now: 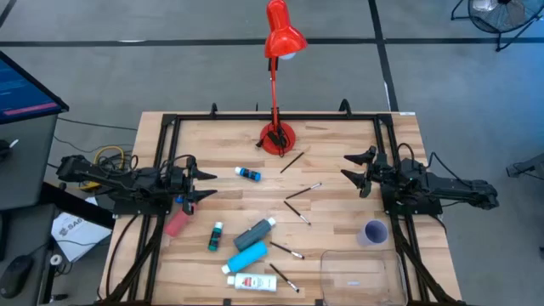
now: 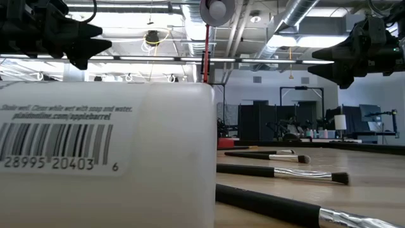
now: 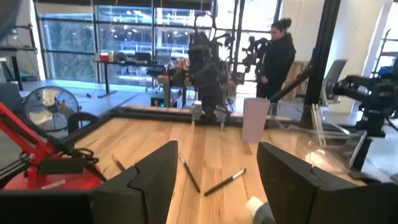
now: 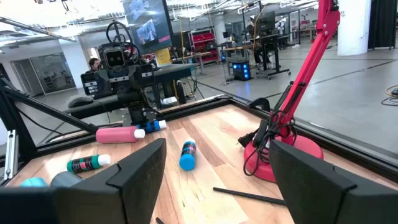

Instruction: Pick & Place Paint Supplies

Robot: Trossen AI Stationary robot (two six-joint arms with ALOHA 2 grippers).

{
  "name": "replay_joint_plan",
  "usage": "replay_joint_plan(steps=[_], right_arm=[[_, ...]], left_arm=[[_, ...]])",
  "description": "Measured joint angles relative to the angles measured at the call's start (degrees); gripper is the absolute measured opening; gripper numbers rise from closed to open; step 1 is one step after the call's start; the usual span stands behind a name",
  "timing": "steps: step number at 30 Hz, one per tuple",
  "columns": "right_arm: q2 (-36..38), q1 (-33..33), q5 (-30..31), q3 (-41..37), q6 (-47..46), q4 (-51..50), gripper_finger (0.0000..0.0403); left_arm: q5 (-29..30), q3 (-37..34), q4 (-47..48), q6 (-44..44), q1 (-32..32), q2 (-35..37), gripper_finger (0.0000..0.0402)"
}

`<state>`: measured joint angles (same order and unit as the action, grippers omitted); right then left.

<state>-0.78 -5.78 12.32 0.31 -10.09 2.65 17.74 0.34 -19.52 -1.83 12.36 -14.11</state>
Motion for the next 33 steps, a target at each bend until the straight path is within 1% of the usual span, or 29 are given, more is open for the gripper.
replay_joint_plan(steps=[1,5,9,12,15,19,23,26,30,33], right_arm=[[0.00,0.00,0.00,0.01,0.00,0.00,0.0276],[0.00,0.00,0.00,0.00,0.00,0.01,0.0276],[-0.01,0.00,0.00,0.01,0.00,0.00,0.0276],[-0.01,0.00,0.00,0.01,0.00,0.01,0.0276],[-0.02,0.00,0.00,0.00,-0.01,0.00,0.0276],[-0.02,0.00,0.00,0.01,0.00,0.00,0.0276],[0.01,0.00,0.00,-0.01,0.00,-0.02,0.0276],[-0.01,0.00,0.00,0.01,-0.02,0.01,0.0276],[-0.02,0.00,0.00,-0.01,0.00,0.01,0.0276],[-0.02,0.00,0.00,-0.01,0.00,-0.01,0.0276]], left_arm=[[0.22,0.01,-0.95,0.03,-0.02,0.00,0.0204],[5.01,0.02,-9.80,0.02,-0.50,0.01,0.0204],[4.99,0.00,-24.14,0.11,-0.50,0.02,0.0204],[4.75,0.06,-31.20,4.37,-0.89,-0.17,0.0204],[1.98,1.76,-31.59,8.97,-2.34,-1.99,0.0204],[-0.72,7.68,-31.99,9.16,-5.02,-8.37,0.0204],[-1.14,14.75,-32.07,10.16,-7.52,-16.37,0.0204],[-1.11,18.79,-32.14,9.80,-8.79,-22.05,0.0204],[-1.11,21.65,-31.86,8.94,-9.54,-28.41,0.0204],[-1.11,23.15,-32.01,8.90,-9.98,-31.17,0.0204]])
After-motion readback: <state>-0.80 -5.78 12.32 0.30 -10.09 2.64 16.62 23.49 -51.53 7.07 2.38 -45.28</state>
